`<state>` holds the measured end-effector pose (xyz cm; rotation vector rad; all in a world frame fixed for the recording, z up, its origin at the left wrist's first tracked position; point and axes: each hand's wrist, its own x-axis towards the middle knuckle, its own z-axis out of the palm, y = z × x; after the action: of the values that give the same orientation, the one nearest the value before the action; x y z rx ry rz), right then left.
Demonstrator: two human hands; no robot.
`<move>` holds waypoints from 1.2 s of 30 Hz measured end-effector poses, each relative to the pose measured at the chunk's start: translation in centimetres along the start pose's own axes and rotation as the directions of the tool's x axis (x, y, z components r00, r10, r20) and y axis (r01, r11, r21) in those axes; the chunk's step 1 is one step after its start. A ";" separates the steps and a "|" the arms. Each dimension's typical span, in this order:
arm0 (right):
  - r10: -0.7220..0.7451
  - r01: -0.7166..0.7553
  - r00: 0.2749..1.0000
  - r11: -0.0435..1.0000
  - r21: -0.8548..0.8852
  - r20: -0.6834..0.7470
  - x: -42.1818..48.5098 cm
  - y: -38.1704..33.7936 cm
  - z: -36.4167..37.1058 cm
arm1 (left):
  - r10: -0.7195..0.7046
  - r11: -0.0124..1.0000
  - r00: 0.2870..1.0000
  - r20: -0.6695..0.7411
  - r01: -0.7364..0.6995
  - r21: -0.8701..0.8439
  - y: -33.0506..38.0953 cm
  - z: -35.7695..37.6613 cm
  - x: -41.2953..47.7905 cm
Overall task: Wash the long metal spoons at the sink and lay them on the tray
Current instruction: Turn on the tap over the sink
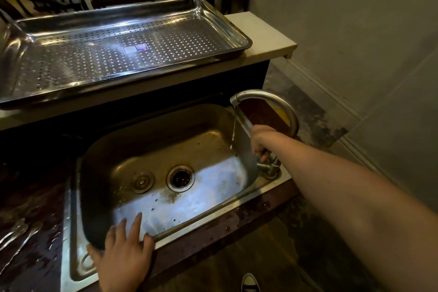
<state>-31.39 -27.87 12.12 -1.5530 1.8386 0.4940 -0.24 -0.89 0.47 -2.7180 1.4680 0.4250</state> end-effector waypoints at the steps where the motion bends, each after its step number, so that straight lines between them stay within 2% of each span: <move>1: -0.001 0.001 1.000 1.000 -0.001 -0.012 0.0 0.0 0.0 | -0.001 1.000 1.000 0.003 0.001 0.002 0.0 0.0 0.1; 17: -0.019 0.017 0.999 1.000 -0.024 -0.049 -0.6 0.1 0.0 | 0.009 1.000 1.000 -0.011 -0.009 0.012 0.1 -0.2 -0.2; 20: -0.031 0.021 0.995 0.993 -0.118 -0.090 -1.5 -0.3 -0.1 | 0.023 1.000 1.000 -0.014 -0.022 0.011 0.0 -0.3 -0.3; 23: -0.068 -0.016 0.969 0.941 -0.337 -0.237 -3.2 -1.3 0.1 | 0.040 0.999 0.999 -0.012 -0.040 0.012 0.0 -0.4 -0.3; 25: -0.135 -0.009 0.935 0.916 -0.402 -0.329 -4.1 -1.8 0.7 | 0.060 0.998 0.998 -0.014 -0.060 0.008 -0.2 -0.4 -0.4; 27: -0.293 0.111 0.866 0.903 -0.415 -0.406 -4.7 -2.1 1.9 | 0.079 0.997 0.997 -0.020 -0.079 -0.003 -0.4 -0.4 -0.5; 29: -0.426 0.255 0.802 0.878 -0.405 -0.419 -5.1 -2.7 4.3 | 0.093 0.995 0.995 -0.026 -0.094 -0.022 -0.6 -0.4 -0.5; 32: -0.525 0.432 0.763 0.848 -0.307 -0.377 -5.7 -4.1 9.1 | 0.102 0.993 0.994 -0.039 -0.104 -0.055 -1.0 -0.5 -0.7; 36: -0.660 0.627 0.663 0.748 -0.220 -0.353 -6.6 -6.5 15.5 | 0.108 0.991 0.991 -0.079 -0.114 -0.072 -1.7 -0.8 -1.1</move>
<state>-20.83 -14.26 6.74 -2.3579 1.3819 -0.1190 0.78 0.87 1.35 -2.7480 1.6620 0.3947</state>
